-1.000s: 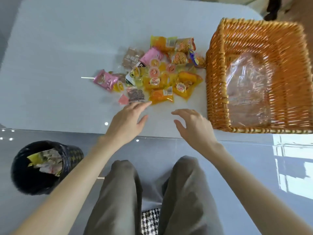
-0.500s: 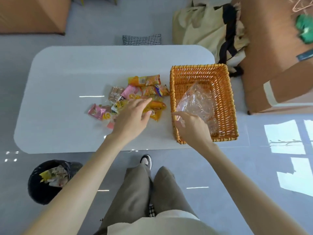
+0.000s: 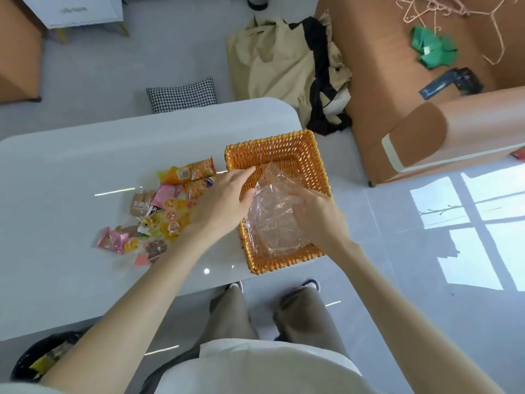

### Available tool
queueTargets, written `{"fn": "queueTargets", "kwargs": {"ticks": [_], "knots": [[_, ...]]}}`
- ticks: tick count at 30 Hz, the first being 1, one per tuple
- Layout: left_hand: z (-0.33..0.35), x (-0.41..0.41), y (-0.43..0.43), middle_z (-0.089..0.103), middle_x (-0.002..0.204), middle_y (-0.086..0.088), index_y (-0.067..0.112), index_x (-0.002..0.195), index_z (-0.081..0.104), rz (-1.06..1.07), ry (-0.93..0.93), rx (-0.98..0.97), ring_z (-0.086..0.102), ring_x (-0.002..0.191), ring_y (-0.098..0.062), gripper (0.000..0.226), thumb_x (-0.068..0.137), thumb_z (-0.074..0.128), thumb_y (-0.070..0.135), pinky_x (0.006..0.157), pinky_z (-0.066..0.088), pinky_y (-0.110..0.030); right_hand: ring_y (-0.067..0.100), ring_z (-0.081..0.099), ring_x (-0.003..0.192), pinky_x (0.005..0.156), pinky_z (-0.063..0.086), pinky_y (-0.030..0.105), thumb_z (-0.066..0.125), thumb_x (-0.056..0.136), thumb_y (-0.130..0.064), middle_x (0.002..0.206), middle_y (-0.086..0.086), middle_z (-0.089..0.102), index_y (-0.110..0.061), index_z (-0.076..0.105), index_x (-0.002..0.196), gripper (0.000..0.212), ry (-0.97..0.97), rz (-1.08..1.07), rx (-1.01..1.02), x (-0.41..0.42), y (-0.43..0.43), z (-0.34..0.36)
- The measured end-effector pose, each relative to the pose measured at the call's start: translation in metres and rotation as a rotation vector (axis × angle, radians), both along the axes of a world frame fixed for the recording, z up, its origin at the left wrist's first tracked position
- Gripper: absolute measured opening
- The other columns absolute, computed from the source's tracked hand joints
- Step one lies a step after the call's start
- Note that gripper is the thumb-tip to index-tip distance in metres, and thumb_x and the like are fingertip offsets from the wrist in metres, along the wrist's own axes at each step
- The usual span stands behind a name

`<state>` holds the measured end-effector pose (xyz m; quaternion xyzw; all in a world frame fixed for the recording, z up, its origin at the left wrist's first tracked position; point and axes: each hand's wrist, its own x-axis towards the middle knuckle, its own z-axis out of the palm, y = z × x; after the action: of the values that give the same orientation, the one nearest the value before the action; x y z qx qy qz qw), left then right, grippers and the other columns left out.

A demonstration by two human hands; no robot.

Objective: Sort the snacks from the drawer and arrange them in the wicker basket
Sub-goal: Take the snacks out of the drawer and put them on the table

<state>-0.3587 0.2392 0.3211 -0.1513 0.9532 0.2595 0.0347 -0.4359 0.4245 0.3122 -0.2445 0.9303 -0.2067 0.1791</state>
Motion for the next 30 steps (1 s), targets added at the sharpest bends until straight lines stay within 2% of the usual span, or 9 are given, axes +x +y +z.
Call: {"fn": "queueTargets", "kwargs": {"ticks": [2, 8, 13, 15, 18, 21, 24, 27, 30], "knots": [[0.001, -0.027, 0.014, 0.038, 0.149, 0.004, 0.025, 0.148, 0.032, -0.002, 0.016, -0.012, 0.057, 0.112, -0.016, 0.049, 0.101, 0.04, 0.033, 0.07, 0.046, -0.016, 0.019, 0.063, 0.098, 0.055, 0.039, 0.026, 0.051, 0.095, -0.02, 0.121, -0.007, 0.065, -0.035, 0.061, 0.123, 0.034, 0.0, -0.015, -0.025, -0.026, 0.015, -0.002], [-0.013, -0.121, 0.078, 0.038, 0.149, 0.002, 0.025, 0.149, 0.031, 0.06, 0.009, -0.02, 0.05, 0.123, -0.017, 0.05, 0.101, 0.041, 0.032, 0.084, 0.05, -0.024, 0.022, 0.06, 0.105, 0.07, 0.048, 0.032, 0.051, 0.096, -0.023, 0.122, -0.002, 0.065, -0.028, 0.059, 0.127, 0.032, 0.022, 0.072, -0.021, -0.132, 0.077, -0.009], [-0.016, -0.199, 0.153, 0.041, 0.147, 0.0, 0.023, 0.147, 0.034, 0.166, -0.01, -0.034, 0.055, 0.117, -0.02, 0.049, 0.1, 0.043, 0.031, 0.08, 0.05, -0.027, 0.026, 0.06, 0.102, 0.072, 0.044, 0.033, 0.053, 0.095, -0.019, 0.118, 0.001, 0.065, -0.028, 0.059, 0.127, 0.034, 0.023, 0.166, 0.027, -0.233, 0.158, 0.0], [-0.013, -0.224, 0.176, 0.044, 0.145, -0.002, 0.021, 0.146, 0.037, 0.234, -0.017, -0.006, 0.048, 0.127, -0.021, 0.048, 0.1, 0.044, 0.03, 0.095, 0.049, -0.037, 0.026, 0.059, 0.103, 0.072, 0.042, 0.032, 0.053, 0.094, -0.019, 0.12, 0.0, 0.064, -0.028, 0.059, 0.127, 0.035, 0.018, 0.218, 0.045, -0.267, 0.185, 0.006], [-0.007, -0.259, 0.2, 0.046, 0.142, -0.002, 0.022, 0.145, 0.038, 0.322, -0.038, 0.028, 0.045, 0.129, -0.021, 0.047, 0.099, 0.045, 0.028, 0.095, 0.049, -0.044, 0.026, 0.056, 0.108, 0.07, 0.035, 0.029, 0.053, 0.094, -0.018, 0.121, -0.002, 0.063, -0.027, 0.058, 0.128, 0.036, 0.01, 0.286, 0.095, -0.316, 0.206, 0.011], [-0.001, -0.29, 0.21, 0.049, 0.14, -0.001, 0.021, 0.144, 0.04, 0.384, -0.022, 0.018, 0.049, 0.125, -0.02, 0.045, 0.099, 0.046, 0.026, 0.088, 0.052, -0.039, 0.028, 0.056, 0.107, 0.07, 0.034, 0.029, 0.052, 0.092, -0.015, 0.12, -0.001, 0.063, -0.025, 0.059, 0.127, 0.036, 0.004, 0.339, 0.108, -0.363, 0.202, 0.015], [0.001, -0.318, 0.201, 0.054, 0.134, -0.003, 0.018, 0.139, 0.045, 0.464, 0.013, 0.041, 0.051, 0.121, -0.023, 0.041, 0.099, 0.047, 0.023, 0.084, 0.053, -0.041, 0.031, 0.058, 0.103, 0.072, 0.047, 0.035, 0.051, 0.089, -0.009, 0.115, 0.002, 0.065, -0.023, 0.062, 0.123, 0.039, -0.013, 0.428, 0.112, -0.406, 0.175, 0.013], [-0.008, -0.346, 0.172, 0.053, 0.135, -0.006, 0.015, 0.138, 0.046, 0.526, 0.03, 0.067, 0.05, 0.123, -0.026, 0.041, 0.098, 0.049, 0.021, 0.094, 0.049, -0.045, 0.028, 0.058, 0.11, 0.083, 0.052, 0.041, 0.051, 0.09, -0.011, 0.124, 0.0, 0.063, -0.024, 0.063, 0.126, 0.039, 0.009, 0.516, 0.099, -0.45, 0.133, 0.012], [-0.02, -0.383, 0.131, 0.047, 0.143, -0.004, 0.017, 0.144, 0.04, 0.589, 0.02, 0.075, 0.045, 0.13, -0.024, 0.047, 0.098, 0.047, 0.027, 0.103, 0.043, -0.044, 0.03, 0.06, 0.105, 0.081, 0.053, 0.045, 0.05, 0.09, -0.012, 0.119, 0.004, 0.064, -0.016, 0.064, 0.119, 0.031, 0.027, 0.574, 0.085, -0.498, 0.086, 0.014]]}}
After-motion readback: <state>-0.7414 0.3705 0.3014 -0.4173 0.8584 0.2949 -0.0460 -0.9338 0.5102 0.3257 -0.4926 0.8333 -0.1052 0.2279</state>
